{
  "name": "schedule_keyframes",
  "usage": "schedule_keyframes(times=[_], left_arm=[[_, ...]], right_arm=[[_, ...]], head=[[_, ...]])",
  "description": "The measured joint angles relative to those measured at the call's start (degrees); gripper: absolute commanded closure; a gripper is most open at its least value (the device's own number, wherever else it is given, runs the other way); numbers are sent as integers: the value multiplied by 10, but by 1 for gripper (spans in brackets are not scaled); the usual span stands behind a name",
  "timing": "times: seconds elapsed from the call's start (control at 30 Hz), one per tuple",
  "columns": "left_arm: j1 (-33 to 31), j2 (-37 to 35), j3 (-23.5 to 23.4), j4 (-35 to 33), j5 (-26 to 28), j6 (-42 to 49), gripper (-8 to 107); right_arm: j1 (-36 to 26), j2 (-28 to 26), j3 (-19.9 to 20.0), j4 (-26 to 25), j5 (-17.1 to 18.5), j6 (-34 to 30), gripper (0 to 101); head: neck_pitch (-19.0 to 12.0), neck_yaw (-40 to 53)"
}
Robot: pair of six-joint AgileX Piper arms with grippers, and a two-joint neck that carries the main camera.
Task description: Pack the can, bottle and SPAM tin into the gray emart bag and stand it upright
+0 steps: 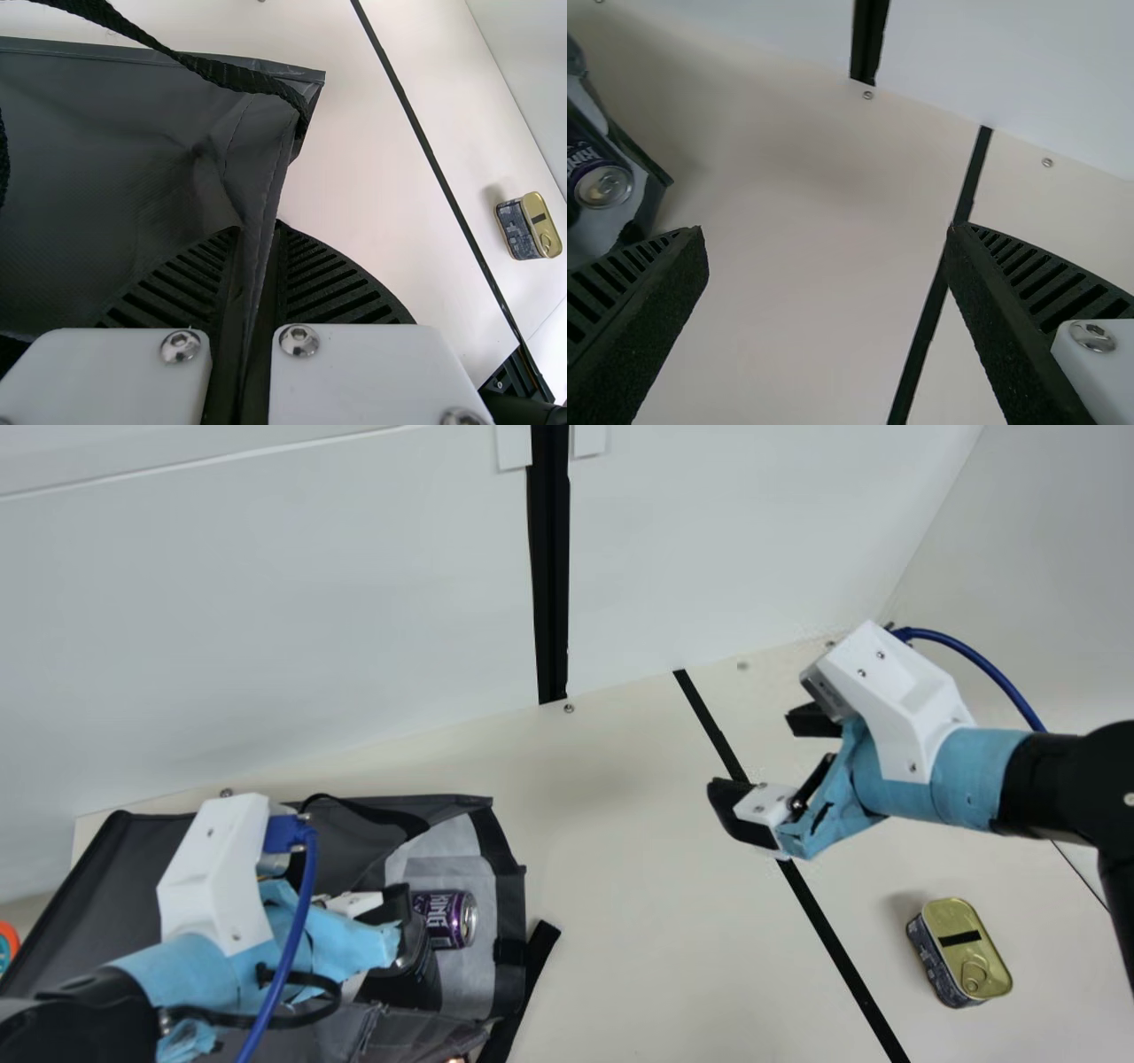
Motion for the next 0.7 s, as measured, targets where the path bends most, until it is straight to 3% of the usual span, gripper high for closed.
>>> schedule_keyframes(times=[0.43,0.7], left_arm=[[0,0,0,0,0,0,107],[0,0,0,0,0,0,107]], right_arm=[[-19,-57,15,-115,-34,89,6],[-35,-82,11,-192,-25,150,6]], head=[[0,1],[0,0]])
